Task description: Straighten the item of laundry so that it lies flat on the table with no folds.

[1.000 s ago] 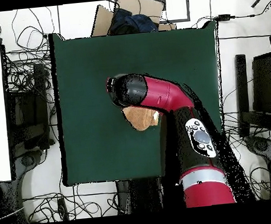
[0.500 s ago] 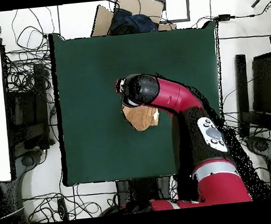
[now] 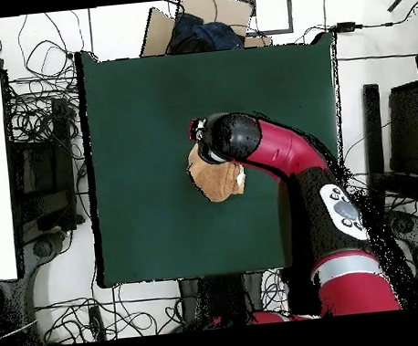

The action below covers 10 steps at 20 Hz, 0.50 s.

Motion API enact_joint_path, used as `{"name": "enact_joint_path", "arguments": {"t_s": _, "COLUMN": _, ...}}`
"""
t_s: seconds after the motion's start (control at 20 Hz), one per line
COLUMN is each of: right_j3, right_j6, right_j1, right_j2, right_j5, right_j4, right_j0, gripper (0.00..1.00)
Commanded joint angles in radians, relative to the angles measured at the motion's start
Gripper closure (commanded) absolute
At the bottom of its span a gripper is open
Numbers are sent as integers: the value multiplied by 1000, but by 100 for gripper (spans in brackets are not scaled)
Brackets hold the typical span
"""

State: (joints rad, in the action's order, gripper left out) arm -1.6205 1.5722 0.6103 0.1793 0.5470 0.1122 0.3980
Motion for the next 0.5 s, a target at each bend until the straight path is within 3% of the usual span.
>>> {"name": "enact_joint_path", "arguments": {"t_s": 0.05, "right_j3": -47, "right_j6": 10, "right_j1": -23, "right_j2": 82, "right_j5": 2, "right_j4": -56, "right_j0": 19, "gripper": 0}}
{"name": "enact_joint_path", "arguments": {"t_s": 0.25, "right_j3": -71, "right_j6": 58, "right_j1": -8, "right_j2": 58, "right_j5": -8, "right_j4": -42, "right_j0": 10, "gripper": 0}}
{"name": "enact_joint_path", "arguments": {"t_s": 0.5, "right_j3": -62, "right_j6": 61, "right_j1": -51, "right_j2": 66, "right_j5": -73, "right_j4": -52, "right_j0": 12, "gripper": 0}}
